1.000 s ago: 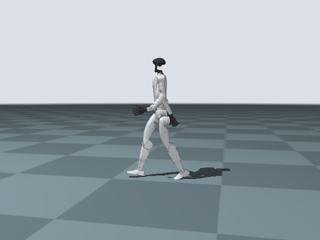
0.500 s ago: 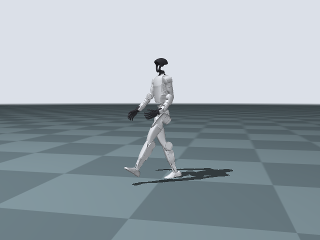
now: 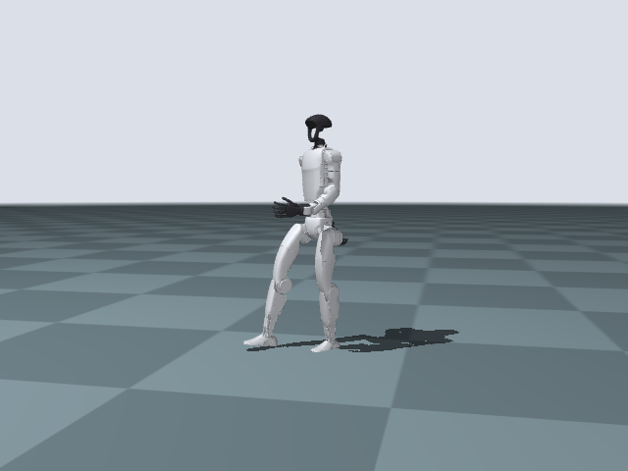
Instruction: Walk run
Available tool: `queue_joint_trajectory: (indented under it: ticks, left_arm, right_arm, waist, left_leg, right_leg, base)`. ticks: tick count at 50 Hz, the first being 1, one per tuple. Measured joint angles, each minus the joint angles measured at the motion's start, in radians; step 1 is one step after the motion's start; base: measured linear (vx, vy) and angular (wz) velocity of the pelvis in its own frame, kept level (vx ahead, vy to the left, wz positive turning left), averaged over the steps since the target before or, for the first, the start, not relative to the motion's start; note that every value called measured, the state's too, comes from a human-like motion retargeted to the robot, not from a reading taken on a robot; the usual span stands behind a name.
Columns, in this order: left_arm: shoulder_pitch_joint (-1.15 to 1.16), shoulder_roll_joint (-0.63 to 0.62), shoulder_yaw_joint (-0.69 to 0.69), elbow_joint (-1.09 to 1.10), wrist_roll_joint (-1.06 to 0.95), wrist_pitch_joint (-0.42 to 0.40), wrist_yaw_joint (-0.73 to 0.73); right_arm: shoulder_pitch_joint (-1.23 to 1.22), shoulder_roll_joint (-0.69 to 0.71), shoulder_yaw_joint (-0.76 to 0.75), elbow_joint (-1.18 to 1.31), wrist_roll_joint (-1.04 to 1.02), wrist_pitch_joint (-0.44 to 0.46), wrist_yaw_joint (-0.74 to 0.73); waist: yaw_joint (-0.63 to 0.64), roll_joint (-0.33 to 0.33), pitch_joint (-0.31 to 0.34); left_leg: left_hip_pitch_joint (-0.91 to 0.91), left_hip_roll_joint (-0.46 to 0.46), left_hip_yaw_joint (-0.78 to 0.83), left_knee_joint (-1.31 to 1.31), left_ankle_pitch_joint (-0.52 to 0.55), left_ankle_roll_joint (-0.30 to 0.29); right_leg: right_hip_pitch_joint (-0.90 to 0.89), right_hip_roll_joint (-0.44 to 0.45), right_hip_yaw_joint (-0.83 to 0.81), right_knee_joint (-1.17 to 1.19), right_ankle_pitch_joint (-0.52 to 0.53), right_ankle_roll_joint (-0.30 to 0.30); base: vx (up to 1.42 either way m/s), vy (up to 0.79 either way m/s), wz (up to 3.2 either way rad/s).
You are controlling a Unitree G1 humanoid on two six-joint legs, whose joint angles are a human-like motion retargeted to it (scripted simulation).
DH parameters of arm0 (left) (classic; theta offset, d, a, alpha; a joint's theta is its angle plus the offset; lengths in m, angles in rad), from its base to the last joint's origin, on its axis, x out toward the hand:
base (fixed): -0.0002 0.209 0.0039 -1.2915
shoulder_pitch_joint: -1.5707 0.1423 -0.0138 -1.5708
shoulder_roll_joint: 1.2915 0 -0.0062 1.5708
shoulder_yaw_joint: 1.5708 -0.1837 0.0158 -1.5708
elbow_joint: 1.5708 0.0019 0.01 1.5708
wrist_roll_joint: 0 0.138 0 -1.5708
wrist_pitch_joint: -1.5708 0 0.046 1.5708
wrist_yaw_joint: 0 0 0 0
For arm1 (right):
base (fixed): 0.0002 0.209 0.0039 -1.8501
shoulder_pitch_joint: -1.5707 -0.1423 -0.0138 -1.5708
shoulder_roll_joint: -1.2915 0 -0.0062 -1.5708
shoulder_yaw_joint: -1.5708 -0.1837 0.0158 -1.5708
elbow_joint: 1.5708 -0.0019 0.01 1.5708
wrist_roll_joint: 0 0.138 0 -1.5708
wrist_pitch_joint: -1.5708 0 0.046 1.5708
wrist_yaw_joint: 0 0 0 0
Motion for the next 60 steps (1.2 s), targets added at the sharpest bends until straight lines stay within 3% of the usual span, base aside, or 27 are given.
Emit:
queue_joint_trajectory:
  ticks: [3,5,6,8,10,12,15,17,20,22,24,28,30,32,33,35,37,38,40,42,44,45,47,52,56,60]
  left_arm:
    - [-0.007,0.011,0.012,0.008,-0.026,0.003,-0.033]
    - [0.004,0.009,0.014,0.032,-0.032,0.003,-0.042]
    - [0.015,0.004,0.018,0.049,-0.031,0.000,-0.040]
    - [0.049,-0.006,0.020,0.078,-0.025,-0.011,-0.033]
    - [0.101,-0.016,0.029,0.100,-0.013,-0.022,-0.030]
    - [0.152,-0.032,0.043,0.119,0.004,-0.026,-0.038]
    - [0.184,-0.052,0.041,0.145,0.015,-0.021,-0.028]
    - [0.192,-0.062,0.045,0.155,0.029,-0.017,-0.026]
    - [0.199,-0.076,0.050,0.157,0.053,-0.014,-0.030]
    - [0.211,-0.078,0.046,0.138,0.066,-0.017,-0.035]
    - [0.210,-0.067,0.040,0.113,0.083,-0.022,-0.047]
    - [0.188,-0.033,0.024,0.064,0.122,-0.025,-0.067]
    - [0.175,-0.026,0.017,0.055,0.141,-0.027,-0.068]
    - [0.161,-0.033,0.018,0.068,0.156,-0.024,-0.057]
    - [0.160,-0.039,0.022,0.076,0.161,-0.021,-0.047]
    - [0.165,-0.052,0.037,0.095,0.165,-0.018,-0.020]
    - [0.184,-0.069,0.058,0.108,0.153,-0.019,0.002]
    - [0.194,-0.075,0.066,0.114,0.143,-0.019,0.008]
    - [0.211,-0.076,0.081,0.120,0.104,-0.013,-0.002]
    - [0.197,-0.069,0.105,0.133,0.072,0.001,-0.034]
    - [0.153,-0.043,0.100,0.153,0.066,0.017,-0.059]
    - [0.132,-0.022,0.085,0.163,0.072,0.020,-0.063]
    - [0.095,-0.003,0.037,0.173,0.089,0.015,-0.043]
    - [0.030,0.004,-0.038,0.144,0.104,-0.008,-0.051]
    - [-0.024,0.009,-0.051,0.115,0.075,-0.006,-0.095]
    - [-0.064,0.041,-0.045,0.105,0.062,-0.010,-0.103]
  right_arm:
    - [0.029,0.003,-0.009,0.000,-0.009,0.059,0.016]
    - [0.039,0.000,-0.025,0.000,0.019,0.085,0.030]
    - [0.031,-0.008,-0.033,0.000,0.044,0.097,0.039]
    - [0.009,-0.026,-0.058,0.000,0.091,0.113,0.039]
    - [-0.025,-0.046,-0.085,0.000,0.134,0.116,0.006]
    - [-0.084,-0.070,-0.106,0.000,0.182,0.101,-0.040]
    - [-0.212,-0.121,-0.148,-0.016,0.239,0.107,-0.083]
    - [-0.296,-0.145,-0.178,-0.056,0.264,0.129,-0.111]
    - [-0.416,-0.183,-0.211,-0.129,0.299,0.133,-0.162]
    - [-0.476,-0.210,-0.200,-0.188,0.319,0.101,-0.183]
    - [-0.528,-0.243,-0.184,-0.252,0.343,0.066,-0.184]
    - [-0.602,-0.337,-0.148,-0.366,0.383,0.028,-0.176]
    - [-0.625,-0.380,-0.150,-0.410,0.375,0.021,-0.190]
    - [-0.637,-0.402,-0.175,-0.438,0.344,0.018,-0.216]
    - [-0.638,-0.403,-0.186,-0.445,0.331,0.016,-0.231]
    - [-0.634,-0.391,-0.200,-0.447,0.325,0.016,-0.262]
    - [-0.621,-0.361,-0.201,-0.428,0.344,0.007,-0.281]
    - [-0.611,-0.342,-0.201,-0.411,0.357,-0.007,-0.282]
    - [-0.578,-0.302,-0.197,-0.373,0.371,-0.036,-0.259]
    - [-0.530,-0.263,-0.174,-0.336,0.356,-0.057,-0.191]
    - [-0.465,-0.229,-0.159,-0.294,0.328,-0.062,-0.119]
    - [-0.426,-0.206,-0.152,-0.271,0.314,-0.063,-0.091]
    - [-0.331,-0.174,-0.135,-0.222,0.273,-0.060,-0.075]
    - [-0.125,-0.076,-0.058,-0.090,0.150,-0.045,-0.082]
    - [-0.037,0.006,-0.054,0.000,0.059,-0.022,-0.008]
    - [0.018,0.067,-0.035,0.000,0.015,-0.029,0.158]
  waist:
    - [-0.002,0.020,-0.002]
    - [-0.007,0.033,-0.009]
    - [-0.010,0.033,-0.019]
    - [-0.030,0.030,-0.042]
    - [-0.078,0.029,-0.055]
    - [-0.060,0.052,-0.055]
    - [-0.064,0.077,-0.027]
    - [-0.056,0.056,-0.028]
    - [0.001,0.031,-0.024]
    - [0.083,-0.010,-0.023]
    - [0.150,-0.028,-0.026]
    - [0.229,-0.028,-0.031]
    - [0.258,-0.043,-0.037]
    - [0.257,-0.063,-0.056]
    - [0.255,-0.075,-0.064]
    - [0.294,-0.100,-0.064]
    - [0.342,-0.134,-0.073]
    - [0.367,-0.136,-0.079]
    - [0.319,-0.114,-0.106]
    - [0.255,-0.101,-0.082]
    - [0.236,-0.070,-0.065]
    - [0.248,-0.022,-0.072]
    - [0.249,0.021,-0.073]
    - [0.146,0.082,-0.089]
    - [0.025,0.064,-0.080]
    - [-0.016,0.022,-0.008]
  left_leg:
    - [0.078,0.031,0.011,-0.001,-0.026,-0.055]
    - [0.120,0.050,0.009,0.025,-0.009,-0.101]
    - [0.132,0.053,0.008,0.045,0.033,-0.132]
    - [0.150,0.066,0.008,0.100,0.167,-0.200]
    - [0.145,0.093,0.005,0.220,0.382,-0.247]
    - [0.075,0.151,0.067,0.433,0.607,-0.290]
    - [-0.092,0.256,0.100,0.801,0.780,-0.282]
    - [-0.174,0.261,0.157,0.877,0.650,-0.226]
    - [-0.310,0.196,0.200,0.879,0.493,-0.215]
    - [-0.419,0.119,0.216,0.810,0.394,-0.208]
    - [-0.504,0.106,0.234,0.673,0.322,-0.175]
    - [-0.607,0.153,0.328,0.312,0.254,-0.013]
    - [-0.637,0.112,0.349,0.125,0.190,0.047]
    - [-0.636,0.046,0.339,-0.056,0.154,0.050]
    - [-0.616,0.049,0.413,-0.104,0.139,0.050]
    - [-0.587,0.086,0.463,-0.071,0.146,0.050]
    - [-0.539,0.163,0.624,0.018,0.170,0.050]
    - [-0.531,0.183,0.608,0.039,0.228,0.050]
    - [-0.539,0.187,0.421,0.110,0.185,0.050]
    - [-0.546,0.119,0.225,0.203,0.113,0.050]
    - [-0.467,0.129,0.272,0.217,0.077,0.050]
    - [-0.416,0.178,0.289,0.183,0.076,0.050]
    - [-0.339,0.153,0.217,0.130,0.070,0.050]
    - [-0.216,0.080,0.028,0.060,0.060,0.050]
    - [-0.140,-0.004,-0.138,0.068,0.023,0.050]
    - [0.021,-0.040,-0.185,0.046,0.002,0.050]
  right_leg:
    - [-0.038,0.019,0.151,-0.214,-0.085,-0.002]
    - [-0.041,0.008,0.120,-0.241,-0.118,0.047]
    - [-0.042,0.015,0.132,-0.186,-0.129,0.042]
    - [-0.047,-0.021,-0.020,-0.080,-0.099,0.057]
    - [-0.010,0.023,0.136,-0.034,0.016,0.069]
    - [0.027,0.068,0.201,0.026,-0.039,-0.015]
    - [0.104,0.103,0.134,0.072,-0.103,-0.119]
    - [0.162,0.080,0.075,0.054,-0.114,-0.152]
    - [0.249,0.113,0.110,-0.005,-0.107,-0.189]
    - [0.311,0.086,0.106,-0.060,-0.089,-0.188]
    - [0.366,0.091,0.074,-0.104,-0.096,-0.196]
    - [0.460,0.152,0.014,-0.148,-0.151,-0.224]
    - [0.502,0.169,0.001,-0.156,-0.180,-0.232]
    - [0.533,0.174,-0.055,-0.154,-0.187,-0.225]
    - [0.549,0.178,-0.068,-0.144,-0.177,-0.215]
    - [0.587,0.187,-0.038,-0.109,-0.111,-0.176]
    - [0.617,0.153,-0.036,-0.051,0.046,-0.100]
    - [0.626,0.147,-0.030,-0.014,0.160,-0.055]
    - [0.602,0.201,0.006,0.099,0.379,0.005]
    - [0.502,0.269,0.075,0.405,0.454,0.014]
    - [0.426,0.329,0.125,0.589,0.454,0.030]
    - [0.402,0.395,0.138,0.559,0.454,0.020]
    - [0.318,0.419,0.141,0.586,0.364,-0.031]
    - [0.129,0.261,0.065,0.437,0.091,-0.106]
    - [0.029,0.114,0.091,0.118,0.069,-0.073]
    - [-0.025,0.103,0.309,-0.155,-0.020,-0.072]
  base:
    - [1.07,-0.43,0.20]
    - [1.16,-0.50,0.26]
    - [1.13,-0.49,0.50]
    - [1.21,-0.52,0.73]
    - [1.19,-0.55,0.90]
    - [1.31,-0.59,0.14]
    - [1.04,-0.41,0.49]
    - [0.82,-0.28,0.52]
    - [0.97,-0.25,-0.12]
    - [0.91,-0.17,-0.91]
    - [0.94,-0.18,-0.46]
    - [1.00,-0.20,0.35]
    - [1.11,-0.18,0.67]
    - [0.78,-0.24,0.86]
    - [0.98,-0.26,0.41]
    - [1.25,-0.24,-0.54]
    - [1.20,-0.17,-1.28]
    - [1.34,-0.03,-0.73]
    - [1.49,0.07,0.76]
    - [1.23,0.25,1.86]
    - [1.14,0.27,1.60]
    - [0.99,0.31,1.42]
    - [1.03,0.31,1.91]
    - [0.98,0.12,2.78]
    - [0.96,-0.25,2.85]
    - [0.92,-0.37,1.50]
